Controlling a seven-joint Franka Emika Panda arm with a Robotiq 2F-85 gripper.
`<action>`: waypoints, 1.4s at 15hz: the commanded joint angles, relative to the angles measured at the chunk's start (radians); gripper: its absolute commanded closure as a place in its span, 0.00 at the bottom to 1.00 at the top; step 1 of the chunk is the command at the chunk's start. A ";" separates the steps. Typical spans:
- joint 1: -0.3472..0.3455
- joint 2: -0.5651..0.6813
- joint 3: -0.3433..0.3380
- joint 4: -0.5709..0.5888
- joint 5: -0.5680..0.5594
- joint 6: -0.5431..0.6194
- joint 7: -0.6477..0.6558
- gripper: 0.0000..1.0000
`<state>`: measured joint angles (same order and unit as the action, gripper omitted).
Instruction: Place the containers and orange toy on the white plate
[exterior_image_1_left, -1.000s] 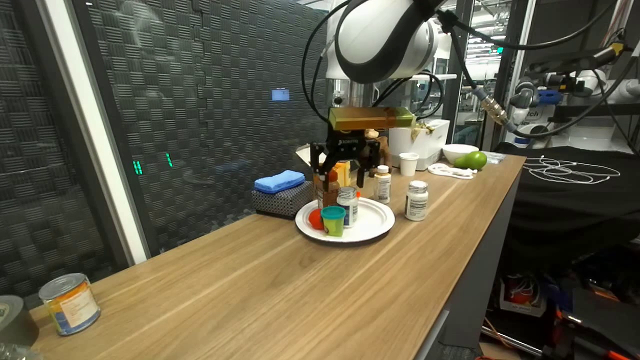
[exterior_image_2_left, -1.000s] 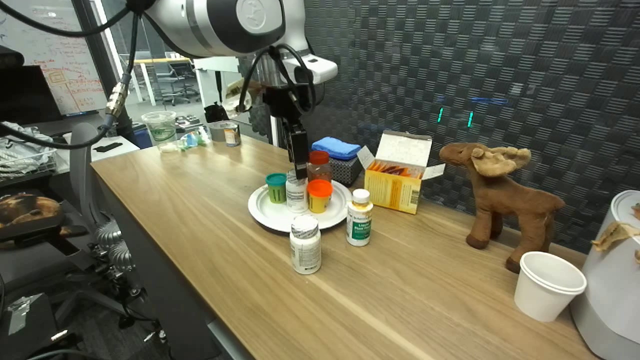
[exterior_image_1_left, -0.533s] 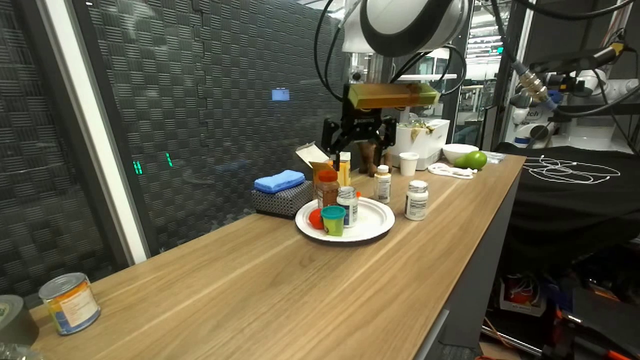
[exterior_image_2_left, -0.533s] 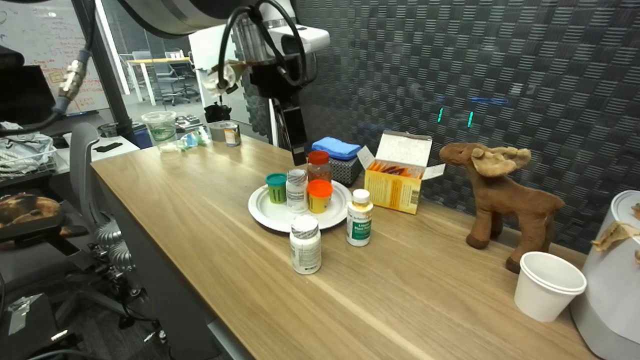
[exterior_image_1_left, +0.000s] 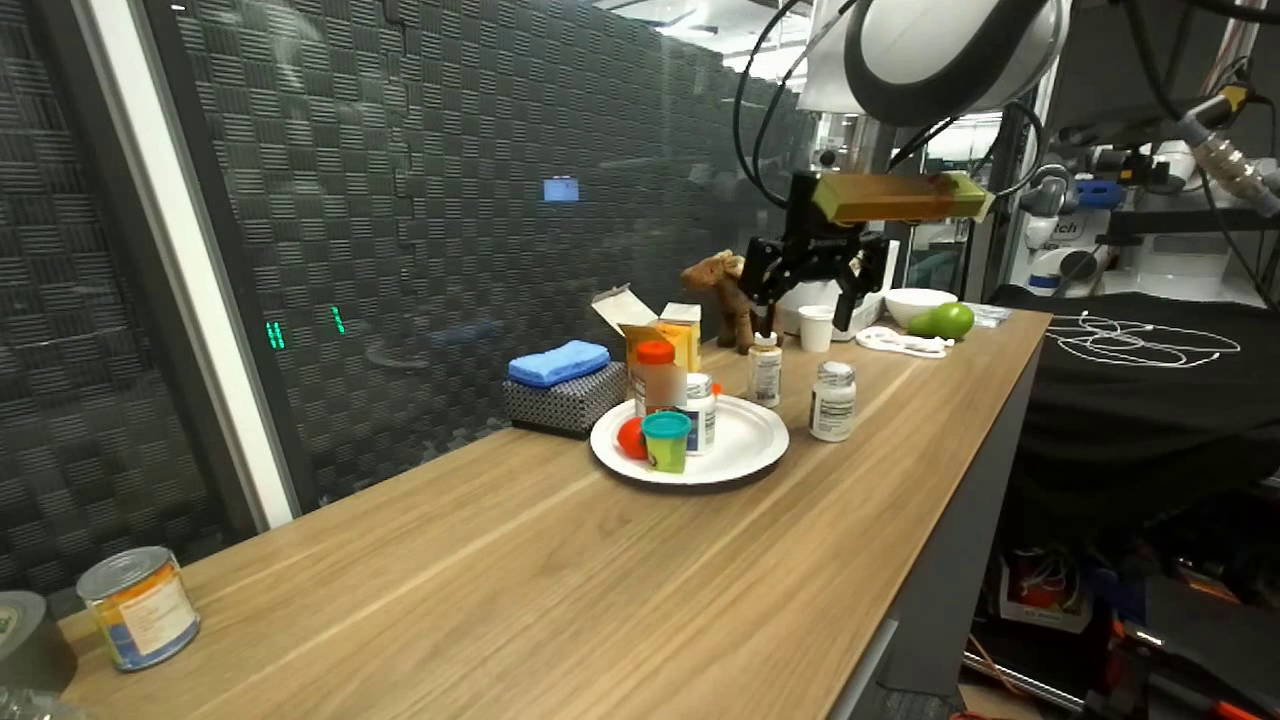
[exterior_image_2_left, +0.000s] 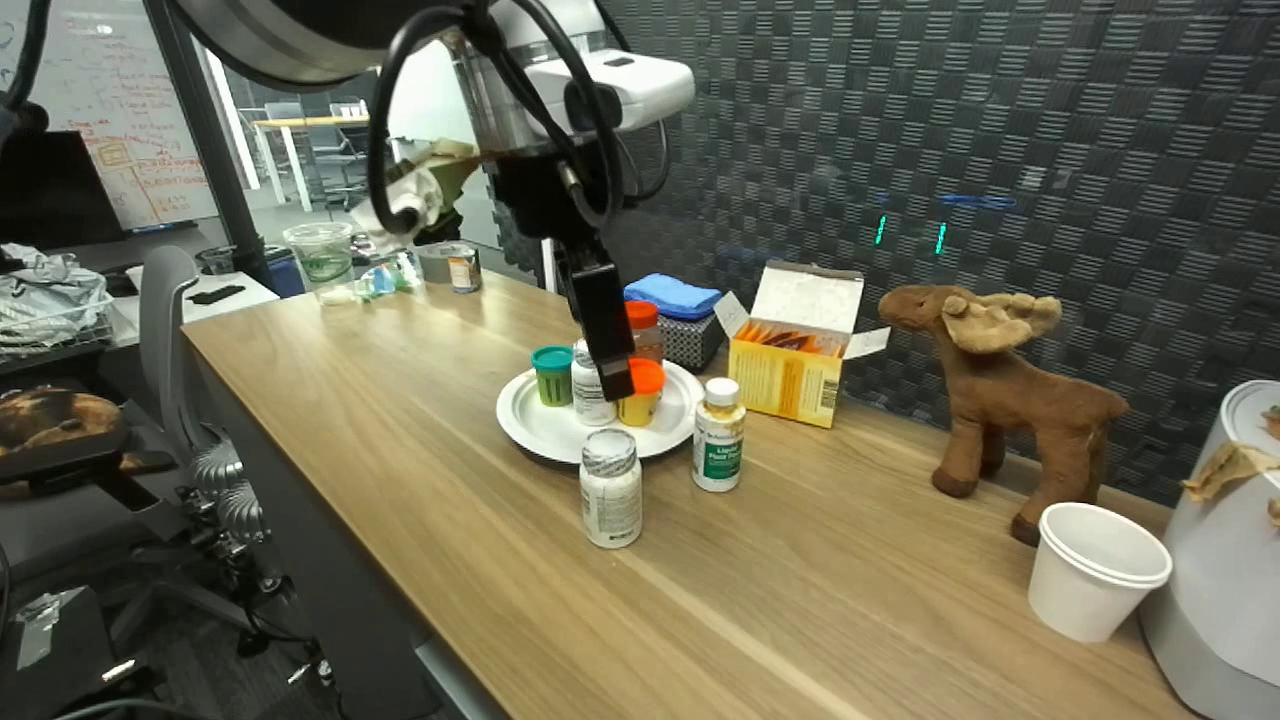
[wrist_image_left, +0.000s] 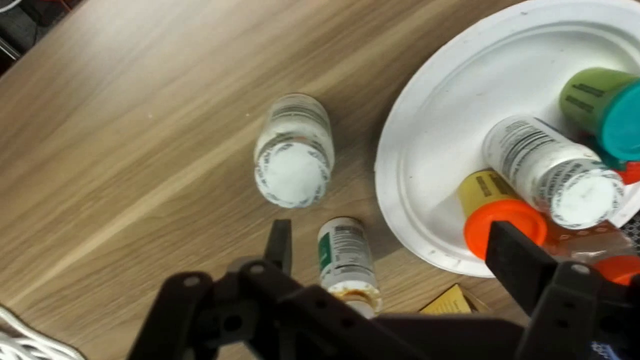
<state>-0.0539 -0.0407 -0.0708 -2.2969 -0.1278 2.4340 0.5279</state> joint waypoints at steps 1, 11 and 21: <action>-0.039 -0.031 -0.020 -0.044 0.019 0.030 -0.051 0.00; -0.055 0.021 -0.025 -0.048 0.150 0.014 -0.173 0.00; -0.048 0.076 -0.028 -0.030 0.122 0.014 -0.151 0.50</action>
<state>-0.1110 0.0357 -0.0958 -2.3405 -0.0026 2.4408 0.3761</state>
